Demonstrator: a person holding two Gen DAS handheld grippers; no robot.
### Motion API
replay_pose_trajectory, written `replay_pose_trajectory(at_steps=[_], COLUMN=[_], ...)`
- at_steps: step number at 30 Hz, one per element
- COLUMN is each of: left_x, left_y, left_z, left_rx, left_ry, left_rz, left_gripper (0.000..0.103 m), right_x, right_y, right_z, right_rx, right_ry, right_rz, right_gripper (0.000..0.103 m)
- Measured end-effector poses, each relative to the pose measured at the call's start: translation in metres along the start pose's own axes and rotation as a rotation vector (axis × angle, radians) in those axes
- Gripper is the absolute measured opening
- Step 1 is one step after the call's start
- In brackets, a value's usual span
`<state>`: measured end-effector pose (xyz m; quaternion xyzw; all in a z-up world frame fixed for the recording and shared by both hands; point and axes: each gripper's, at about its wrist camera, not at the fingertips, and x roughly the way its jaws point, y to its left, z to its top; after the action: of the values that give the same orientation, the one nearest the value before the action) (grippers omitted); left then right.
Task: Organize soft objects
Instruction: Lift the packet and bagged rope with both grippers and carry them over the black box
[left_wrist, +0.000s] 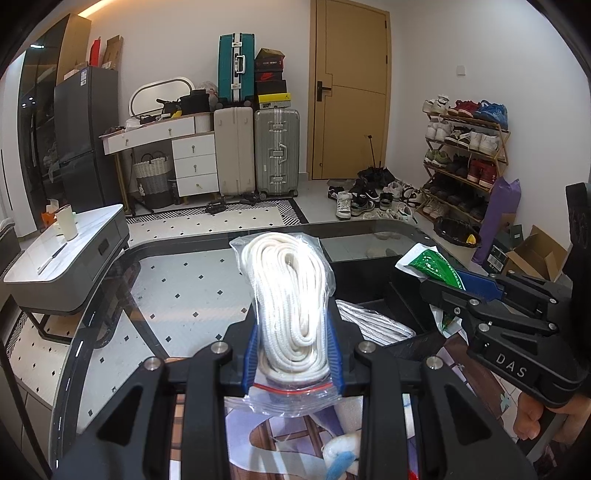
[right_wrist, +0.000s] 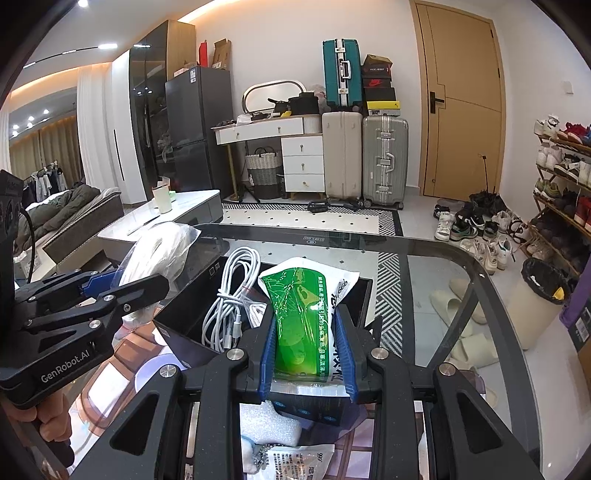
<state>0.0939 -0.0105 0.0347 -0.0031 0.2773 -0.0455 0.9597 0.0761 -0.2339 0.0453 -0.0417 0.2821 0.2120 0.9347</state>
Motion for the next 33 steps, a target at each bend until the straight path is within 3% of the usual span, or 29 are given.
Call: replay_pose_trajectory(at_steps=[33], left_x=[0.06], left_y=[-0.012], left_z=[0.006], left_rx=[0.004], left_ry=[0.127], left_rz=[-0.044], left_gripper=[0.029], right_x=[0.068], right_y=[0.001], right_z=[0.02], right_rx=[0.012], right_ry=[0.11], right_rz=[0.059], right_gripper=[0.029])
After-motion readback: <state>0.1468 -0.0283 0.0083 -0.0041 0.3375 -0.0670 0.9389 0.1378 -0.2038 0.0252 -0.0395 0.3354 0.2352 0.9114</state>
